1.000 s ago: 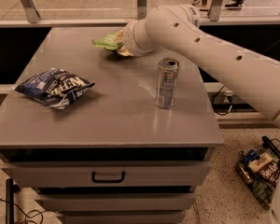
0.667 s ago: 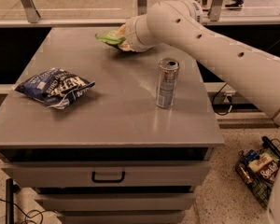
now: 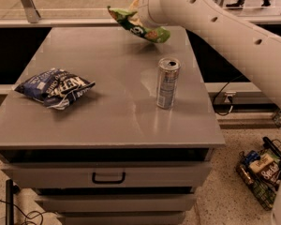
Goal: Pick green rice chip bag
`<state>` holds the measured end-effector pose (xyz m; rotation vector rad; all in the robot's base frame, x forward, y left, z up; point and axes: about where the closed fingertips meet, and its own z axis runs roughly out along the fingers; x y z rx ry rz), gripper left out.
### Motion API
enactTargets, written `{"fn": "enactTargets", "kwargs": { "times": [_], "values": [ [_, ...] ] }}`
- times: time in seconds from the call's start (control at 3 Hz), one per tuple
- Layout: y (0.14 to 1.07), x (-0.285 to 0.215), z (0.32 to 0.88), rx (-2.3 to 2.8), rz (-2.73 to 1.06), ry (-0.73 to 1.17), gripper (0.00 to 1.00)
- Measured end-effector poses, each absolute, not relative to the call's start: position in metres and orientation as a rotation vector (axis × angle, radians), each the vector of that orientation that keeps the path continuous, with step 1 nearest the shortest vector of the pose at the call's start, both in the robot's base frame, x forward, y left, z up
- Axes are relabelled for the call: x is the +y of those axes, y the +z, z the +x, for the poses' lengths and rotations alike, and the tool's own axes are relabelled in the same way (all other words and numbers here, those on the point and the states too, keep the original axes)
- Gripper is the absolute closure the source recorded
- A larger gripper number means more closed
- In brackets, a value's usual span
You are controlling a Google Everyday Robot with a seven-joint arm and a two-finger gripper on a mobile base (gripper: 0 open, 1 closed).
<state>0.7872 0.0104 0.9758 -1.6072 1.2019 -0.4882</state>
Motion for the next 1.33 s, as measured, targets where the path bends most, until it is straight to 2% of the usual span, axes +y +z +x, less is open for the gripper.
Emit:
{"fn": "enactTargets", "kwargs": {
  "times": [0.67, 1.33],
  "values": [
    [1.045, -0.006, 0.785, 1.171, -1.474, -0.463, 1.0],
    [1.092, 0.0, 0.772, 1.108, -1.422, -0.257, 1.0]
  ]
}}
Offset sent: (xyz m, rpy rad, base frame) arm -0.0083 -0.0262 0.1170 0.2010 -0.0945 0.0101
